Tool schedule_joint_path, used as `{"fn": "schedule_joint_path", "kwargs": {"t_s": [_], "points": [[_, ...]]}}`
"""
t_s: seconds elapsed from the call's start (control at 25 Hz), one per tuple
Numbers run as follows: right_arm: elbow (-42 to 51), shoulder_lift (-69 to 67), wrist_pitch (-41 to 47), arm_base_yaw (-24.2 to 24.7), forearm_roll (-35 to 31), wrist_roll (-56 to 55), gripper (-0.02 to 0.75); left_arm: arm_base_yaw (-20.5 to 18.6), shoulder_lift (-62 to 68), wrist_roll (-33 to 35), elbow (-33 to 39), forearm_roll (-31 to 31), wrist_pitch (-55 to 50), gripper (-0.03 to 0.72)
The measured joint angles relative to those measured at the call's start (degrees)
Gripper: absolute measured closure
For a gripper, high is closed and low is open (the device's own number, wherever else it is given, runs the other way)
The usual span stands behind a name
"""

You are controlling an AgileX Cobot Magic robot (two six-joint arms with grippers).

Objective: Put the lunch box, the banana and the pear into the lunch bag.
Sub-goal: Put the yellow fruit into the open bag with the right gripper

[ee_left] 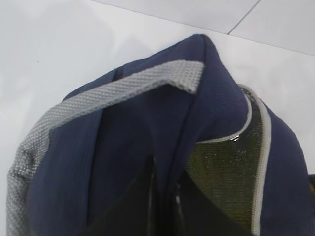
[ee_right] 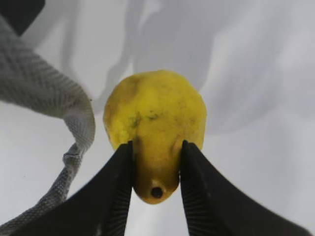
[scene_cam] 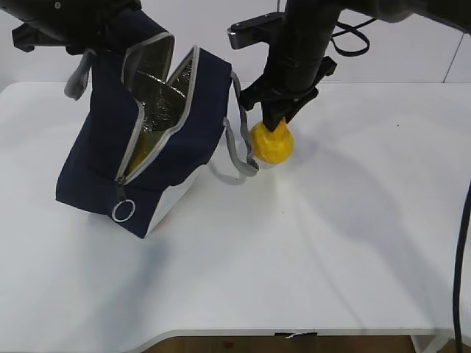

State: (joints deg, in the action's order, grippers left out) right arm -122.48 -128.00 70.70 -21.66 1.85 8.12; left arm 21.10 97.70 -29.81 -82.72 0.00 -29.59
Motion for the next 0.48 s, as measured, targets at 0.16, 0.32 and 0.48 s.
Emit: {"fn": "schedule_joint_path", "kwargs": {"t_s": [0.16,0.32,0.48], "points": [[-2.82,0.0,0.41,0.02,1.38,0.0,0.478,0.0,0.0,0.0,0.0,0.0,0.0,0.69],[-3.55,0.96,0.52,0.38,1.87,0.0,0.478,0.0,0.0,0.0,0.0,0.0,0.0,0.69],[-3.65,3.82,0.73,0.38,2.74,0.0,0.478,0.0,0.0,0.0,0.0,0.0,0.0,0.69]]}}
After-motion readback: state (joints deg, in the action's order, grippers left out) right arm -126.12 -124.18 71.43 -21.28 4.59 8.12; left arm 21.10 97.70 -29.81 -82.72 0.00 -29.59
